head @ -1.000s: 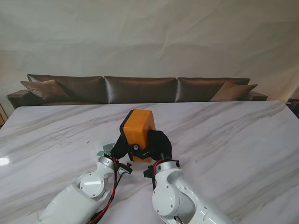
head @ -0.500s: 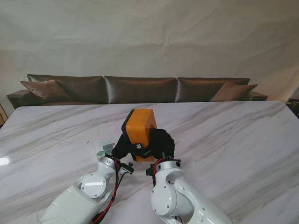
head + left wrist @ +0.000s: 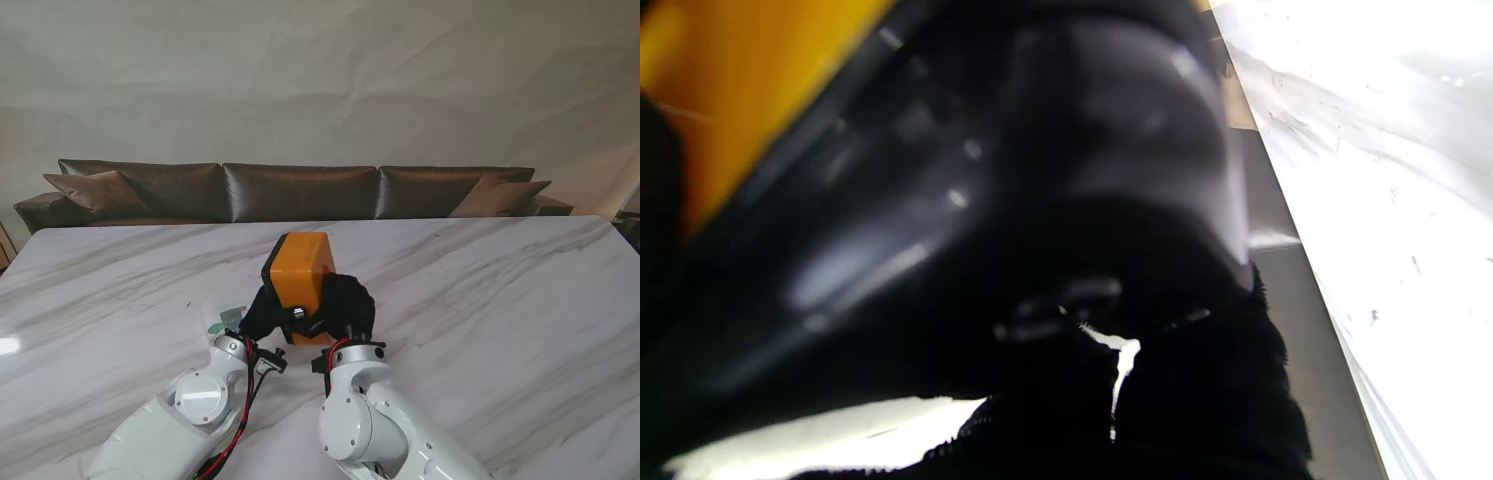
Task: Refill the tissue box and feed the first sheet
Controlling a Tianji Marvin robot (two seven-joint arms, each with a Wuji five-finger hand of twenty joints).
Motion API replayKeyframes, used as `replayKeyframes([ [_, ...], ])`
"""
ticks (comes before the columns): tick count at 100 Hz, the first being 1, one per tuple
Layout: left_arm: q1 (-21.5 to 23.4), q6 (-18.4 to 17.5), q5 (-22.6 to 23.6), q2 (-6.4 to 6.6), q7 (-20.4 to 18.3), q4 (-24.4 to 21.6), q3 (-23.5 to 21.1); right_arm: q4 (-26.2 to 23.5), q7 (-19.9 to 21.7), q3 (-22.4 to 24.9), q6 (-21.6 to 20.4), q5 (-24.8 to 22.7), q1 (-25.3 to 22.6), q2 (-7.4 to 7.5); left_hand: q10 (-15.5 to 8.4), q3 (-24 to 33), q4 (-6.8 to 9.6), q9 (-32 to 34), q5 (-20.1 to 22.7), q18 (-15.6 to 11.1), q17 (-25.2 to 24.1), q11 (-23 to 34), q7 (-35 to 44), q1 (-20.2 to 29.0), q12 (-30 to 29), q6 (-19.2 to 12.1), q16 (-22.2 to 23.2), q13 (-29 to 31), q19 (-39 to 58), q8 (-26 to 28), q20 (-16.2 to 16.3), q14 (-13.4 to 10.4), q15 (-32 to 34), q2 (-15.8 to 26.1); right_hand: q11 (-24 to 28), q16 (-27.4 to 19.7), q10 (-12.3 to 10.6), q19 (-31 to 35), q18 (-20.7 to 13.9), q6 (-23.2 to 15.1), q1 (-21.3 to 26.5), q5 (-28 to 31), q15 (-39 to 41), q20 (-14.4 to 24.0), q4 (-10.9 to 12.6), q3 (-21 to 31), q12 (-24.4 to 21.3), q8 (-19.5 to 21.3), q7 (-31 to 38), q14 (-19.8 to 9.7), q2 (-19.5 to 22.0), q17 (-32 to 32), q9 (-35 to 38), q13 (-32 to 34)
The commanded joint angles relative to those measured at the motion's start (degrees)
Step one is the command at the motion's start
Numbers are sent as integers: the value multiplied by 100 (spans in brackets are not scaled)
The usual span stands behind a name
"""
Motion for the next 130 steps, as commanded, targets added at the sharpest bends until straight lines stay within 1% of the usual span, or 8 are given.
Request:
replayKeyframes([
  [1, 162, -103, 40, -44, -200, -218, 106, 233, -46, 188, 169, -41, 141, 40, -1542, 3543, 300, 1643, 1031, -1186, 447, 3300, 1606, 4560, 899, -1684, 1134, 1391, 11104, 517, 28, -447, 5503, 998, 657, 693, 402, 1350, -859, 505, 1415, 128, 2732, 131, 718, 1599, 119, 107, 196, 295, 1063, -37, 523, 127],
  [28, 241, -34, 74, -25, -169, -349, 65, 320, -173, 240, 270, -73, 168, 9, -1513, 3673, 368, 1701, 1097, -1174, 511, 3321, 1616, 4515, 930, -1649, 1091, 1464, 11163, 533, 14, -436, 5553, 939, 763, 720, 477, 1376, -803, 646, 1474, 141, 2782, 161, 771, 1709, 53, 135, 258, 303, 980, -38, 529, 125],
  [40, 247, -33, 89, -22, -165, -347, 58, 345, -195, 279, 328, -88, 177, 6, -1507, 3702, 378, 1713, 1110, -1176, 536, 3325, 1616, 4501, 943, -1640, 1075, 1485, 11185, 537, 7, -433, 5570, 922, 826, 734, 544, 1388, -762, 735, 1515, 139, 2809, 176, 807, 1779, 21, 148, 298, 315, 944, -38, 533, 125],
  [82, 420, 117, 176, 11, -89, -517, -76, 436, -241, 347, 425, -83, 219, -8, -1500, 3742, 380, 1728, 1146, -1178, 561, 3318, 1621, 4493, 970, -1624, 1045, 1509, 11219, 550, -20, -416, 5606, 912, 919, 750, 610, 1402, -702, 845, 1563, 146, 2844, 204, 838, 1845, -81, 134, 347, 337, 882, -39, 533, 123],
  [93, 478, 280, 491, 21, 91, -606, -158, 330, -52, 398, 463, -153, 159, 68, -1500, 3729, 365, 1729, 1156, -1178, 560, 3316, 1621, 4484, 972, -1632, 1042, 1507, 11221, 550, -25, -415, 5606, 904, 929, 751, 615, 1401, -700, 835, 1567, 154, 2845, 206, 832, 1845, -95, 130, 342, 338, 866, -39, 531, 123],
  [103, 523, 493, 862, 42, 257, -711, -232, 159, 224, 471, 489, -299, 39, 192, -1500, 3733, 355, 1730, 1178, -1178, 561, 3315, 1626, 4486, 973, -1651, 1038, 1507, 11223, 552, -30, -412, 5605, 895, 932, 751, 617, 1400, -700, 834, 1571, 156, 2845, 208, 828, 1839, -103, 132, 340, 338, 866, -39, 530, 123],
  [115, 548, 736, 1304, 88, 373, -785, -315, -41, 496, 568, 527, -603, -135, 349, -1499, 3735, 336, 1735, 1189, -1177, 566, 3313, 1628, 4481, 974, -1665, 1017, 1522, 11227, 552, -35, -390, 5589, 885, 935, 751, 619, 1400, -700, 835, 1574, 163, 2845, 209, 824, 1834, -109, 128, 333, 338, 866, -39, 529, 123],
  [130, 561, 1017, 1765, 148, 449, -849, -385, -193, 593, 694, 555, -811, -309, 439, -1499, 3748, 303, 1740, 1189, -1192, 579, 3308, 1623, 4469, 976, -1696, 1001, 1529, 11227, 549, -53, -399, 5584, 877, 938, 751, 619, 1399, -700, 834, 1579, 165, 2845, 211, 823, 1825, -118, 130, 331, 338, 880, -39, 528, 123],
])
